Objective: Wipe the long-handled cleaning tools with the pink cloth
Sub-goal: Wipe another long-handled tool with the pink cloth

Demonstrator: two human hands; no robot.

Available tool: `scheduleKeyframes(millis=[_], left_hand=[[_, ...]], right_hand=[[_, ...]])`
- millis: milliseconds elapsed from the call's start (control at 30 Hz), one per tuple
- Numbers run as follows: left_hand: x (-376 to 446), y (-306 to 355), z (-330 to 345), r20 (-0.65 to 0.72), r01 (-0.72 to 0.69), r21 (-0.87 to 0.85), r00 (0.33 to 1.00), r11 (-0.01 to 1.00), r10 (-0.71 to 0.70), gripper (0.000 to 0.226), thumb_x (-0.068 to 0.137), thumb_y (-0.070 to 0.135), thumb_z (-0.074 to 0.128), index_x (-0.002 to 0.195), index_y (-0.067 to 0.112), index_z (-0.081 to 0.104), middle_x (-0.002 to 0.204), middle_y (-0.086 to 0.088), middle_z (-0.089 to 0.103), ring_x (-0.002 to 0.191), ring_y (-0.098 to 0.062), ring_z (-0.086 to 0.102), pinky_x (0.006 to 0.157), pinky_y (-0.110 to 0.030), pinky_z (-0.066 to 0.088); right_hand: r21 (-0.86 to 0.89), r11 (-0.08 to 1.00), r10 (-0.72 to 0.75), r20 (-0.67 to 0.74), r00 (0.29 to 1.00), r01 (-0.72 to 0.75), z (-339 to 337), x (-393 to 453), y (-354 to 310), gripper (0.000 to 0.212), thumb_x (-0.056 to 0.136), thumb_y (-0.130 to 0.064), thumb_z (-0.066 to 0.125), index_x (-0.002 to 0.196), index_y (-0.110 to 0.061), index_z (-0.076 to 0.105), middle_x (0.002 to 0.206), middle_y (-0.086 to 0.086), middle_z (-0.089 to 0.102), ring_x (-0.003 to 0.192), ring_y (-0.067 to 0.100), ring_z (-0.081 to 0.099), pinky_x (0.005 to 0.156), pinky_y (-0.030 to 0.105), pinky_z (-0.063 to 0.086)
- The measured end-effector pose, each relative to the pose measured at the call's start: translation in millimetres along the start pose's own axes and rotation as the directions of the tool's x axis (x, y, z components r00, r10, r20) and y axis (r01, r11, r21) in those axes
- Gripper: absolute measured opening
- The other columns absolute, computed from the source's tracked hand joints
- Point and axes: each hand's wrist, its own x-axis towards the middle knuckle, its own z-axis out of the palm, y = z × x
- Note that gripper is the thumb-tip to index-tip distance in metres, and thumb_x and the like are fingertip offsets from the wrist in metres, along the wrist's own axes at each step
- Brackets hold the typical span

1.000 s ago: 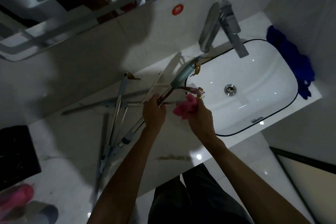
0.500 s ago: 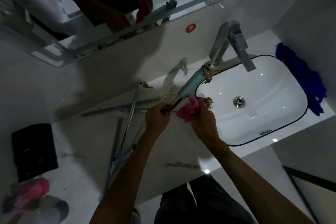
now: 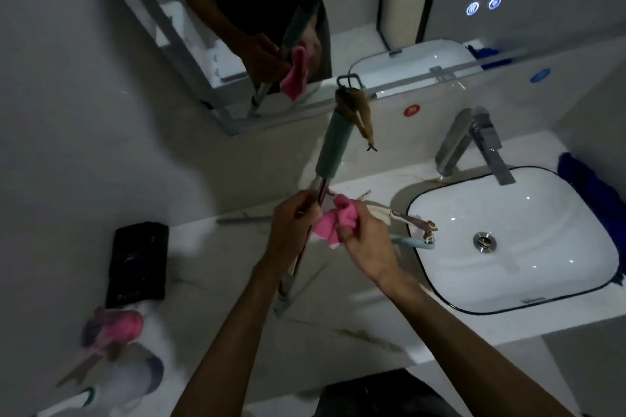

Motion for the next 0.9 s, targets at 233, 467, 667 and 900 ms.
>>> scheduleKeyframes(millis=[233, 467, 667, 900], left_hand=[[-20, 34, -21, -0.079, -0.029, -0.232, 0.997, 0.972, 0.011, 0.02, 0.093, 0.021, 0.048, 0.083, 0.013, 0.064, 0.074, -0.005, 0.061, 0.07, -0.023, 0.056, 0.071, -0.038, 0.044], [-30, 82, -15, -0.042, -0.209, -0.219, 0.978, 0.953, 0.205, 0.019, 0.1, 0.005, 0.05, 0.113, 0.014, 0.06, 0.081, 0.013, 0.069, 0.073, -0.005, 0.065, 0.066, -0.02, 0.052], [-28, 98, -22, -0.113, -0.316, -0.107, 0.946, 0.943, 0.305, 0.023, 0.097, -0.004, 0.051, 0.113, 0.007, 0.063, 0.067, 0.02, 0.061, 0.061, 0.002, 0.055, 0.062, -0.01, 0.044], [-31, 104, -40, -0.15, -0.377, -0.073, 0.919, 0.923, 0.364, 0.019, 0.096, -0.003, 0.053, 0.108, 0.007, 0.065, 0.096, -0.003, 0.067, 0.086, -0.003, 0.062, 0.073, -0.014, 0.049]], right_hand=[[0.094, 0.99, -0.099, -0.073, 0.992, 0.105, 2, -12, -42, 0.039, 0.103, -0.046, 0.049, 0.137, -0.025, 0.05, 0.106, -0.008, 0.072, 0.089, 0.007, 0.07, 0.079, 0.037, 0.061], [0.287, 0.936, -0.121, -0.278, 0.953, 0.203, -13, -16, -91, 0.025, 0.104, -0.02, 0.054, 0.127, -0.03, 0.05, 0.094, -0.013, 0.066, 0.075, 0.012, 0.069, 0.061, 0.03, 0.06], [0.316, 0.911, -0.149, -0.345, 0.927, 0.264, -31, -11, -111, 0.028, 0.1, -0.014, 0.06, 0.126, -0.025, 0.056, 0.1, -0.017, 0.066, 0.086, 0.002, 0.066, 0.069, 0.016, 0.054], [0.332, 0.878, -0.213, -0.374, 0.903, 0.344, -29, -5, -135, 0.028, 0.099, -0.012, 0.061, 0.125, -0.021, 0.057, 0.104, -0.02, 0.064, 0.09, 0.011, 0.066, 0.071, 0.023, 0.056]])
